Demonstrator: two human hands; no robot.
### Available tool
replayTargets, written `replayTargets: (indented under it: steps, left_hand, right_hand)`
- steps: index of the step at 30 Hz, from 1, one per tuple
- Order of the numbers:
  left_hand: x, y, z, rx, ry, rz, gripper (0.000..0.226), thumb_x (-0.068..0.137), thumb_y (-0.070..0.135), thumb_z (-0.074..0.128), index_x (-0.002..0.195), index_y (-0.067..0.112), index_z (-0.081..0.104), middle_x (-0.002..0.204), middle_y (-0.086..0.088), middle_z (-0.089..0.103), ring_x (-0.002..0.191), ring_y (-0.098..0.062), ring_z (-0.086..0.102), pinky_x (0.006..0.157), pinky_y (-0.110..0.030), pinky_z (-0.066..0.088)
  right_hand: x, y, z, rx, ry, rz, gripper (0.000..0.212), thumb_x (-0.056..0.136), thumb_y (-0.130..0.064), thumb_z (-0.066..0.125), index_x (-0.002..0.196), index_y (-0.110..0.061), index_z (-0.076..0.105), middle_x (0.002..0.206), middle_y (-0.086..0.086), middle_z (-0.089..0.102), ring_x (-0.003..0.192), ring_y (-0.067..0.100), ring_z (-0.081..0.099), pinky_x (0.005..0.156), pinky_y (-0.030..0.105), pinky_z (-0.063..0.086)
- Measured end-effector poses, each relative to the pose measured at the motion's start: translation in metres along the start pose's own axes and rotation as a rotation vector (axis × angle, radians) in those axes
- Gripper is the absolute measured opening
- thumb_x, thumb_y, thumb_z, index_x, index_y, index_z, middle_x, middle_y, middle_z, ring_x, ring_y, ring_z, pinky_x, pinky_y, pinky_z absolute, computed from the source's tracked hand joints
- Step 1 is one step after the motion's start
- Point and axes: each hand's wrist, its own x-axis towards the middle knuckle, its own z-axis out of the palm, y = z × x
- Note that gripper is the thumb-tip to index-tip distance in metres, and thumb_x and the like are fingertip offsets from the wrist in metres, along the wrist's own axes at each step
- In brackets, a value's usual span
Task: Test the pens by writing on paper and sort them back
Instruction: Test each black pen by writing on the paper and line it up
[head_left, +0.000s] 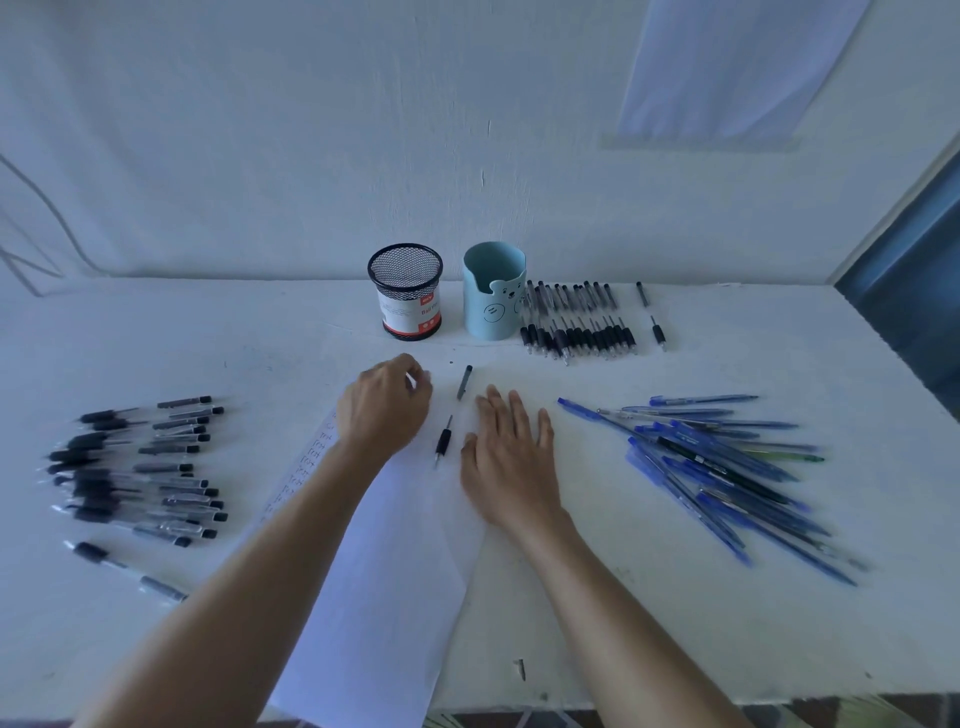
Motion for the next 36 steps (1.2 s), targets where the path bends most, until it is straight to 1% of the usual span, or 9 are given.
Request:
replayTargets:
  steps: [3, 6, 9, 13, 18, 23, 27, 32, 36]
  left_hand:
    - [-0.001, -0.020, 0.005, 0.090, 0.030, 0.032, 0.034, 0.100, 0.031, 0.048, 0.132, 0.023, 0.058, 0.138, -0.004, 0.054, 0.134, -0.030, 0.037, 0.104, -0.043, 0.030]
    - [-0.002, -0.029, 0.005, 0.171, -0.084, 0.023, 0.046, 0.103, 0.038, 0.039, 0.147, 0.027, 0.040, 0.157, 0.000, 0.034, 0.147, -0.025, 0.018, 0.116, -0.043, 0.014]
    - [0.000, -0.031, 0.005, 0.178, -0.085, 0.051, 0.046, 0.101, 0.042, 0.037, 0.145, 0.027, 0.039, 0.156, 0.003, 0.034, 0.145, -0.023, 0.021, 0.116, -0.042, 0.015]
    - [0.001, -0.032, 0.006, 0.185, -0.090, 0.044, 0.046, 0.101, 0.042, 0.037, 0.144, 0.028, 0.039, 0.155, 0.003, 0.035, 0.145, -0.024, 0.022, 0.116, -0.043, 0.015]
    - [0.001, -0.033, 0.007, 0.194, -0.069, 0.045, 0.045, 0.100, 0.042, 0.040, 0.142, 0.027, 0.042, 0.153, 0.003, 0.038, 0.143, -0.023, 0.025, 0.115, -0.043, 0.017]
    - [0.005, -0.026, 0.008, 0.150, -0.062, -0.001, 0.045, 0.096, 0.040, 0.043, 0.139, 0.026, 0.045, 0.149, 0.002, 0.040, 0.141, -0.023, 0.025, 0.114, -0.043, 0.017]
    - [0.008, -0.022, 0.009, 0.164, -0.048, -0.024, 0.047, 0.096, 0.039, 0.045, 0.140, 0.022, 0.046, 0.149, -0.002, 0.041, 0.140, -0.025, 0.026, 0.113, -0.043, 0.018]
    - [0.017, -0.014, 0.012, 0.176, -0.042, -0.018, 0.045, 0.097, 0.039, 0.045, 0.136, 0.019, 0.049, 0.145, -0.005, 0.045, 0.135, -0.027, 0.032, 0.110, -0.042, 0.022]
    - [0.019, -0.014, 0.015, 0.187, -0.024, -0.022, 0.044, 0.096, 0.039, 0.047, 0.133, 0.017, 0.051, 0.140, -0.007, 0.048, 0.132, -0.029, 0.036, 0.108, -0.043, 0.025]
  right_hand:
    - [0.004, -0.001, -0.001, 0.117, 0.054, 0.051, 0.060, 0.093, -0.042, 0.021, 0.144, -0.017, 0.039, 0.160, -0.001, 0.030, 0.150, 0.020, 0.019, 0.120, 0.048, 0.007]
    - [0.012, -0.009, -0.001, 0.277, 0.223, 0.172, 0.063, 0.082, -0.055, 0.022, 0.119, -0.019, 0.058, 0.135, -0.005, 0.055, 0.134, 0.020, 0.042, 0.113, 0.047, 0.021]
    - [0.026, -0.017, -0.005, 0.251, 0.175, 0.263, 0.038, 0.087, -0.060, 0.050, 0.102, -0.027, 0.060, 0.123, -0.009, 0.054, 0.128, 0.017, 0.040, 0.110, 0.046, 0.023]
    - [0.039, -0.027, -0.017, 0.162, 0.084, 0.319, 0.032, 0.077, -0.059, 0.061, 0.093, -0.031, 0.063, 0.120, -0.007, 0.048, 0.123, 0.021, 0.038, 0.101, 0.046, 0.024]
    - [0.044, -0.022, -0.026, 0.106, 0.094, 0.331, 0.026, 0.079, -0.046, 0.057, 0.093, -0.029, 0.072, 0.116, -0.005, 0.057, 0.114, 0.025, 0.047, 0.091, 0.043, 0.028]
    - [0.040, 0.003, -0.044, 0.246, 0.209, 0.373, 0.014, 0.082, -0.041, 0.057, 0.083, -0.029, 0.061, 0.092, -0.010, 0.065, 0.089, 0.019, 0.059, 0.085, 0.039, 0.026]
    - [0.048, 0.033, -0.063, 0.289, 0.311, 0.461, 0.015, 0.086, -0.040, 0.056, 0.089, -0.026, 0.061, 0.069, -0.013, 0.060, 0.065, 0.008, 0.048, 0.083, 0.036, 0.024]
    - [0.079, 0.067, -0.080, 0.269, 0.385, 0.564, 0.015, 0.087, -0.036, 0.054, 0.089, -0.028, 0.066, 0.073, -0.010, 0.065, 0.069, 0.015, 0.051, 0.079, 0.038, 0.022]
    - [0.106, 0.080, -0.080, 0.224, 0.427, 0.591, 0.020, 0.089, -0.038, 0.053, 0.089, -0.027, 0.069, 0.075, -0.008, 0.066, 0.076, 0.021, 0.056, 0.084, 0.041, 0.025]
